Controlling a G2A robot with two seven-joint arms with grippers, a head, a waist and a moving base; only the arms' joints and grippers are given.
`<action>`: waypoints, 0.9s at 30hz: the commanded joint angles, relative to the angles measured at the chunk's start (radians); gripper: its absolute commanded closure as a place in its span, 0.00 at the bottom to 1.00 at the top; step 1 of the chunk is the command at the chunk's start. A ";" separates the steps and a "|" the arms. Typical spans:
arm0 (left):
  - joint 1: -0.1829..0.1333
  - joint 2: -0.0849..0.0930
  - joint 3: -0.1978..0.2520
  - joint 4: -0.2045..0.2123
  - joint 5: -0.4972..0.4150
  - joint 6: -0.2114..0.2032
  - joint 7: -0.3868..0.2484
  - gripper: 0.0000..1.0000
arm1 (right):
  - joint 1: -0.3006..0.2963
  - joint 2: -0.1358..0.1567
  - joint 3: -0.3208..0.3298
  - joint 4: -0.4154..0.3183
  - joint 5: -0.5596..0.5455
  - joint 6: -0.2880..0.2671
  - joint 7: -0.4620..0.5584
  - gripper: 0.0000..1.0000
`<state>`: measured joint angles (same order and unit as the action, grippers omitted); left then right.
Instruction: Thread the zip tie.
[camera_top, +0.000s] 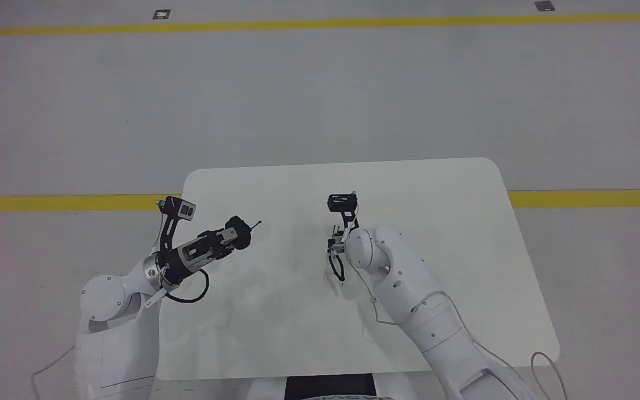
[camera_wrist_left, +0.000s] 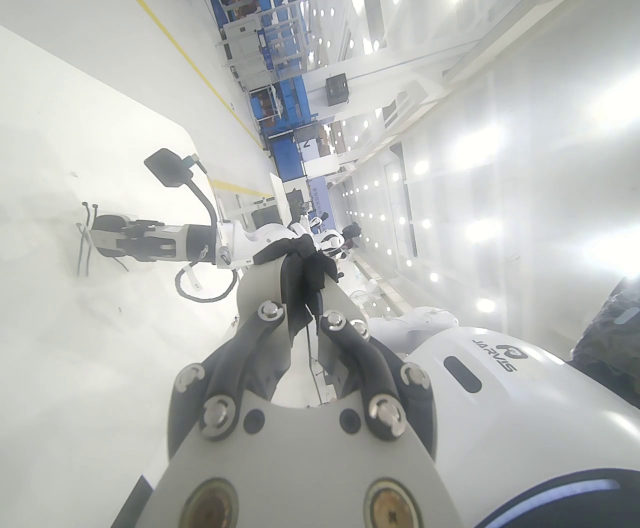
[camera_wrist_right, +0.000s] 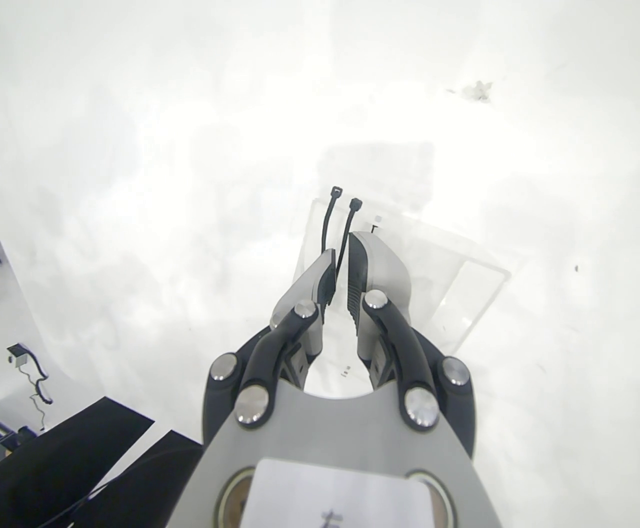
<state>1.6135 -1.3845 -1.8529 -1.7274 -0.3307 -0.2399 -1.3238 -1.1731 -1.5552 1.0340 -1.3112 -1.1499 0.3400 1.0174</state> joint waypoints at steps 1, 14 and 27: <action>0.000 0.000 0.000 0.000 0.000 0.000 0.000 1.00 | 0.001 -0.002 0.002 0.005 -0.007 0.000 0.002 0.90; 0.000 0.000 0.000 0.000 0.000 0.000 0.000 1.00 | 0.007 -0.019 0.005 0.048 0.000 0.000 -0.007 0.91; 0.000 0.000 0.000 0.000 0.000 0.000 0.000 1.00 | -0.017 -0.018 0.064 0.004 -0.001 0.000 0.017 1.00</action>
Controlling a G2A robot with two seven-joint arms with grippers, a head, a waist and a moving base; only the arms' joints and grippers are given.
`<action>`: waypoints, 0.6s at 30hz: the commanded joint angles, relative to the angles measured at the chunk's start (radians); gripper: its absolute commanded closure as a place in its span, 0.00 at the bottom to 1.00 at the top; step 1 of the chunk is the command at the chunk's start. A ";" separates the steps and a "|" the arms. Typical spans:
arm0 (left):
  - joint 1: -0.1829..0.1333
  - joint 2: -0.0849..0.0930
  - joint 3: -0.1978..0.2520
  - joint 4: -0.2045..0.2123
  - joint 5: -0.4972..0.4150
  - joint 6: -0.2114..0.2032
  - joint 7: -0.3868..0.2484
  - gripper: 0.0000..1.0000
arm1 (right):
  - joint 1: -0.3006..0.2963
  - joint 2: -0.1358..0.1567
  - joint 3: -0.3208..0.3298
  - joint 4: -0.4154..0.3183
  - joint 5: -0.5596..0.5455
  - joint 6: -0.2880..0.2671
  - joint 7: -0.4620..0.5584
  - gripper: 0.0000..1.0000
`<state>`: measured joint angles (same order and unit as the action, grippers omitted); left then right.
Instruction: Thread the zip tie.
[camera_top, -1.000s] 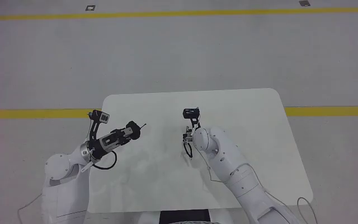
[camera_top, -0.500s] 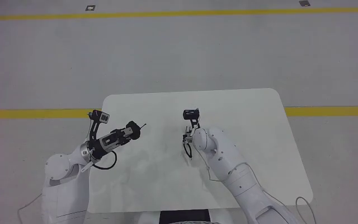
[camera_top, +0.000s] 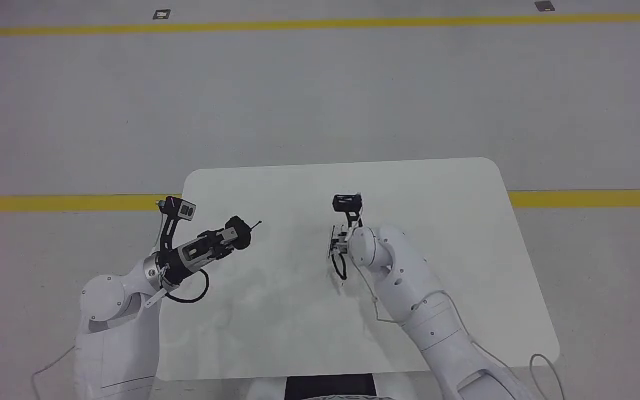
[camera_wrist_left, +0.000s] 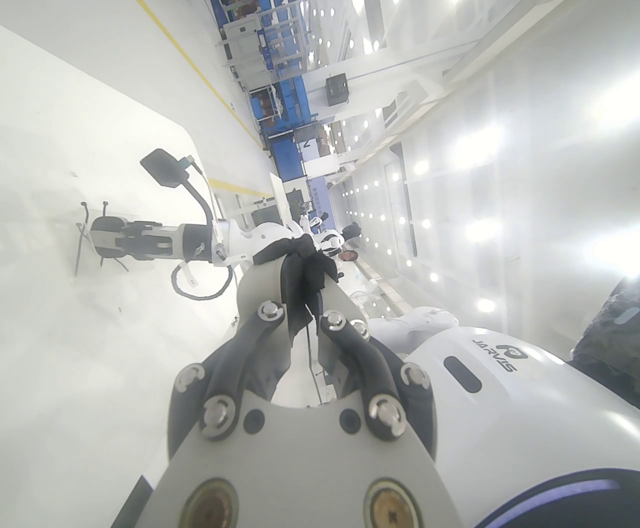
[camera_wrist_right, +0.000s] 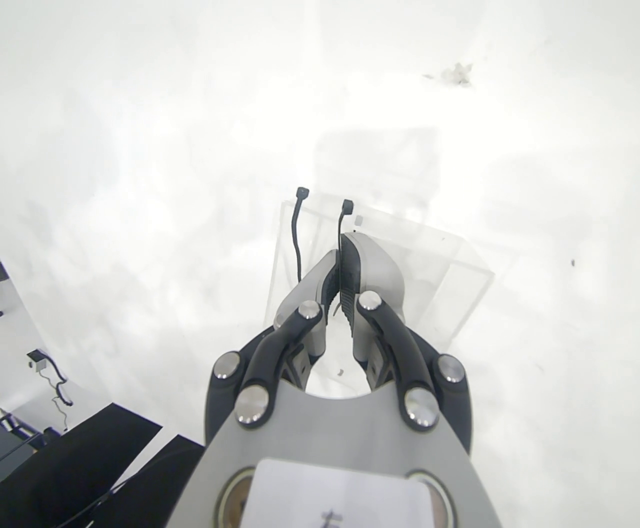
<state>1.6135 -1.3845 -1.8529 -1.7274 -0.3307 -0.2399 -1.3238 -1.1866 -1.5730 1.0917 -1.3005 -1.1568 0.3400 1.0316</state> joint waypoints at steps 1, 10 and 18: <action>0.000 0.000 0.000 0.000 0.000 0.000 0.000 1.00 | -0.007 0.001 0.012 -0.012 0.009 0.000 0.005 1.00; 0.000 0.000 0.000 0.000 0.000 0.000 0.000 1.00 | -0.029 0.007 0.071 -0.053 0.114 -0.008 0.019 1.00; 0.000 0.000 0.000 0.000 0.000 0.000 0.000 1.00 | -0.069 0.024 0.186 -0.159 0.327 -0.067 0.054 1.00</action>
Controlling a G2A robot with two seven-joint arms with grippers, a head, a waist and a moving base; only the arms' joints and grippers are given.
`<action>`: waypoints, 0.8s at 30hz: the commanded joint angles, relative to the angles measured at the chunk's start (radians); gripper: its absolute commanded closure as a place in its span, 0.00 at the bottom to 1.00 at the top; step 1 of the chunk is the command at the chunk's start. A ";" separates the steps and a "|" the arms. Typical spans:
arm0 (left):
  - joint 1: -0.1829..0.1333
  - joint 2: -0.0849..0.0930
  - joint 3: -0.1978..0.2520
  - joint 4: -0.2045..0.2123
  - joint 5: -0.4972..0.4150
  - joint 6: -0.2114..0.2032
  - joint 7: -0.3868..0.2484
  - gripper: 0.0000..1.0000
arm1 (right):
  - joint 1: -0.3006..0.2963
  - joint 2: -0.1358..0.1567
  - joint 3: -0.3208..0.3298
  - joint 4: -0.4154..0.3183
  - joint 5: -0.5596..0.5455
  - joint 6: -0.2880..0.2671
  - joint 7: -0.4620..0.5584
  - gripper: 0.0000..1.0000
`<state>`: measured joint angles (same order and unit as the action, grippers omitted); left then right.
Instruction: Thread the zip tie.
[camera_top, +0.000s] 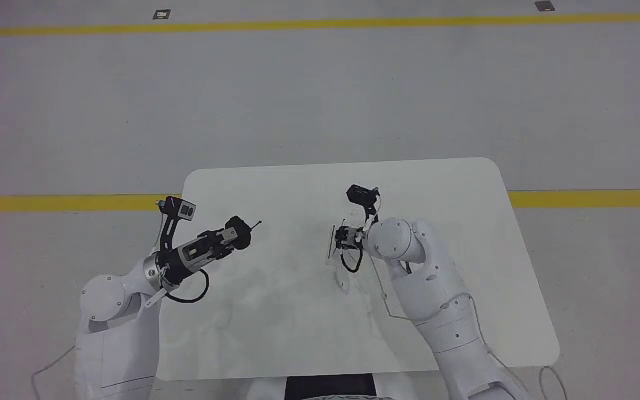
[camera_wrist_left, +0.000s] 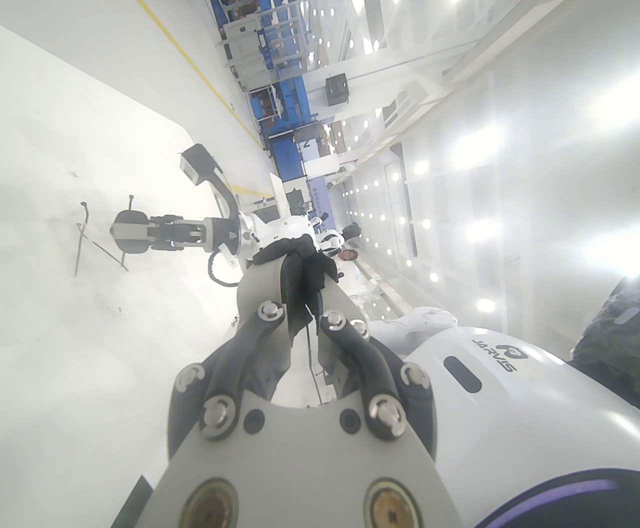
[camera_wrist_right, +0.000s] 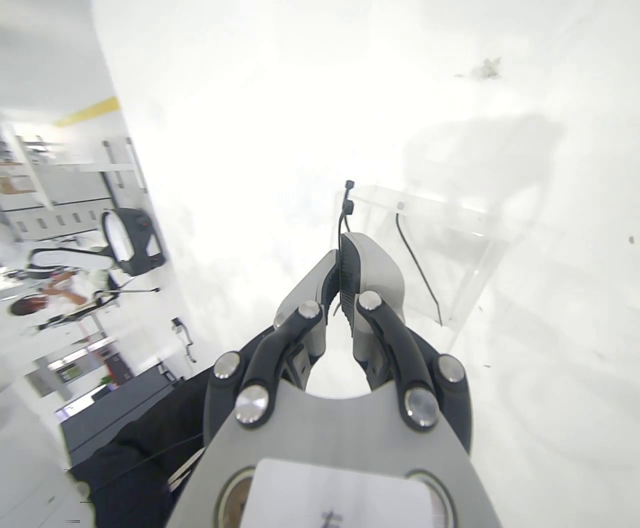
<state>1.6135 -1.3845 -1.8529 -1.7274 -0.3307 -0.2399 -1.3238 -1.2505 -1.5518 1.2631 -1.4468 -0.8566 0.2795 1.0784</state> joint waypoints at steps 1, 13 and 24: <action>0.000 0.000 0.000 0.000 0.000 0.000 0.000 1.00 | -0.009 0.005 0.030 -0.027 0.055 -0.011 0.015 1.00; 0.000 0.000 0.000 0.000 0.000 0.000 0.000 1.00 | -0.040 0.027 0.102 -0.093 0.302 -0.062 0.054 1.00; 0.000 0.000 0.000 0.000 0.000 0.000 0.000 1.00 | -0.043 0.030 0.106 -0.093 0.338 -0.082 0.048 1.00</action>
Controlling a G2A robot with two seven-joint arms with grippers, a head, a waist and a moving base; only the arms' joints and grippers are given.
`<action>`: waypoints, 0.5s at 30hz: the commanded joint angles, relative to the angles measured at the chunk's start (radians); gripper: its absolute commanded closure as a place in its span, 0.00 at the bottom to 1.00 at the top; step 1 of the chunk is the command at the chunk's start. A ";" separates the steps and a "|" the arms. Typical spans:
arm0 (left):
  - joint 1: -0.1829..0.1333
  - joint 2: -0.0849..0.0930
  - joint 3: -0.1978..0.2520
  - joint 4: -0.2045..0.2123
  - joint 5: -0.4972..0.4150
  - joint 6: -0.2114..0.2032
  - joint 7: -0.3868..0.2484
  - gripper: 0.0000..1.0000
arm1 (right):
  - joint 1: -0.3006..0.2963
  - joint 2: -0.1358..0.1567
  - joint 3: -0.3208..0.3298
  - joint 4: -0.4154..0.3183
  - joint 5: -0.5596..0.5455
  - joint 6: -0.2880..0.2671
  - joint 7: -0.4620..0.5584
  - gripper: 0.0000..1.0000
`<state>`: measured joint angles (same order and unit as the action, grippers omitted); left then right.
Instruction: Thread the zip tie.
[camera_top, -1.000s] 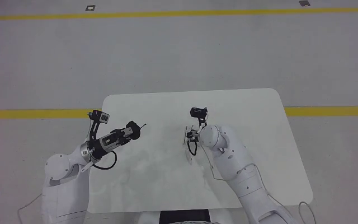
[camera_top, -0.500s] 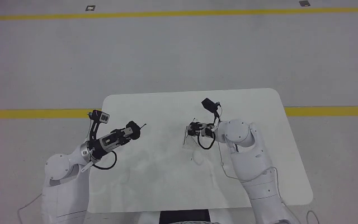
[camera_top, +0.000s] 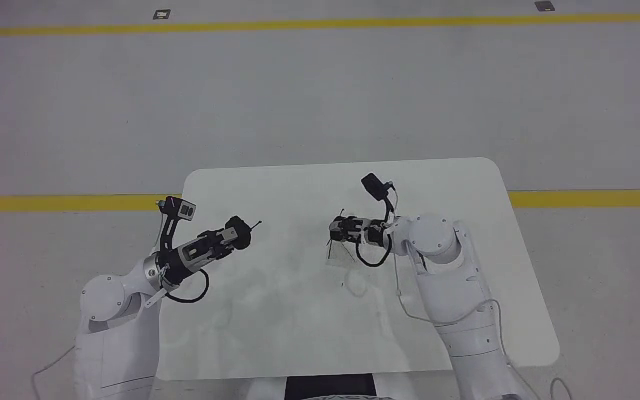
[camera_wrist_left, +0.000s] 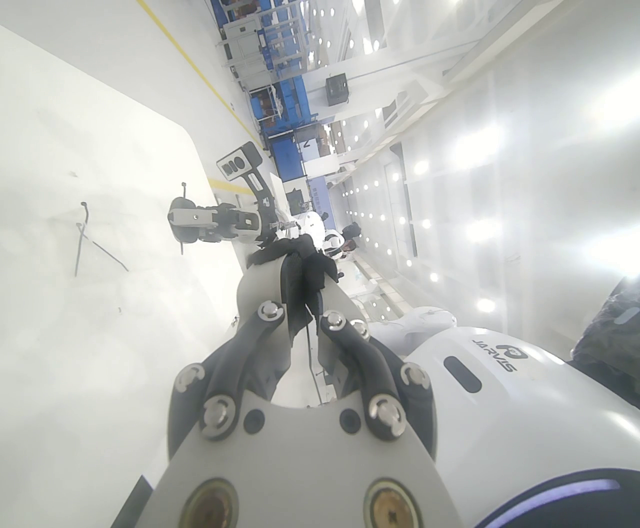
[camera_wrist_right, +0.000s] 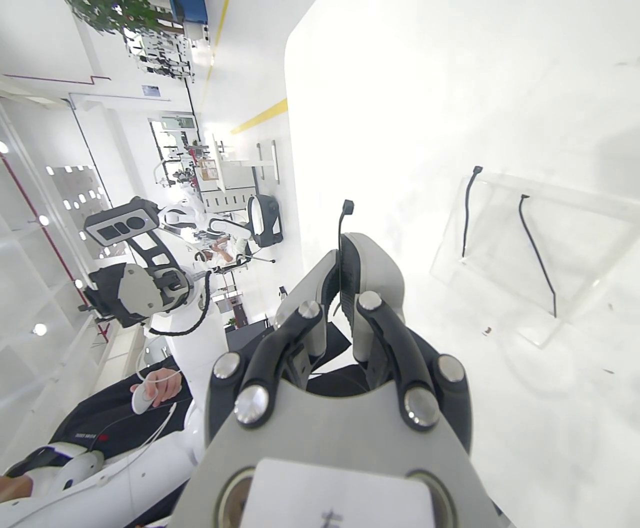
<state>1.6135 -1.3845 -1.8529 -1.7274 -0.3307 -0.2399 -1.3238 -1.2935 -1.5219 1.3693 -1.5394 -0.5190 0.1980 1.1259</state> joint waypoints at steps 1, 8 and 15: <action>0.000 0.000 0.000 0.000 0.000 0.000 0.000 1.00 | 0.000 0.000 0.000 0.000 0.000 0.000 0.000 1.00; 0.008 0.003 0.023 -0.001 0.011 0.028 0.040 1.00 | -0.029 0.000 -0.006 -0.070 0.024 -0.043 -0.189 1.00; 0.040 0.020 0.051 -0.001 0.085 0.073 0.094 1.00 | -0.076 0.007 -0.018 -0.175 -0.022 -0.066 -0.378 1.00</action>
<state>1.6492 -1.3665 -1.8056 -1.7299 -0.2552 -0.1709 -1.2371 -1.3654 -1.5150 1.3521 -1.7063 -0.5414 0.1303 0.7653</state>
